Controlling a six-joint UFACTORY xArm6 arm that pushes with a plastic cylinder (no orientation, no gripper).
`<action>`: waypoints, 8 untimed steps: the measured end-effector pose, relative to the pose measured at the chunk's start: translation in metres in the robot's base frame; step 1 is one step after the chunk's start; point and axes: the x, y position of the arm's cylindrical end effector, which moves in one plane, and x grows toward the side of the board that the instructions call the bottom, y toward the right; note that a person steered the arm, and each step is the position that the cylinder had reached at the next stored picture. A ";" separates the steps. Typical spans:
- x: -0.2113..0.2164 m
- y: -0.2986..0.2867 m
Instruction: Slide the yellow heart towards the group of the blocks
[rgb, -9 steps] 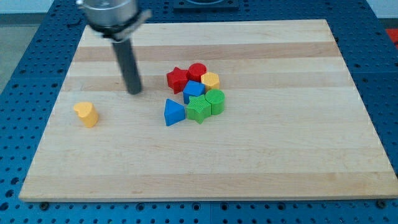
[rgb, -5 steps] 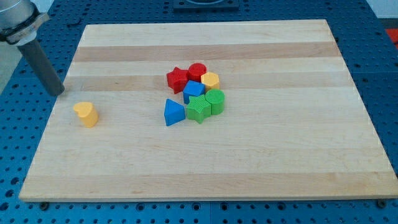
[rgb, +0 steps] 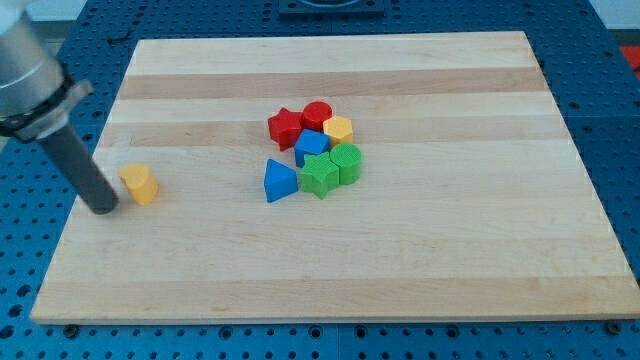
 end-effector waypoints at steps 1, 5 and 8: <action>-0.011 0.034; -0.015 0.007; -0.041 0.028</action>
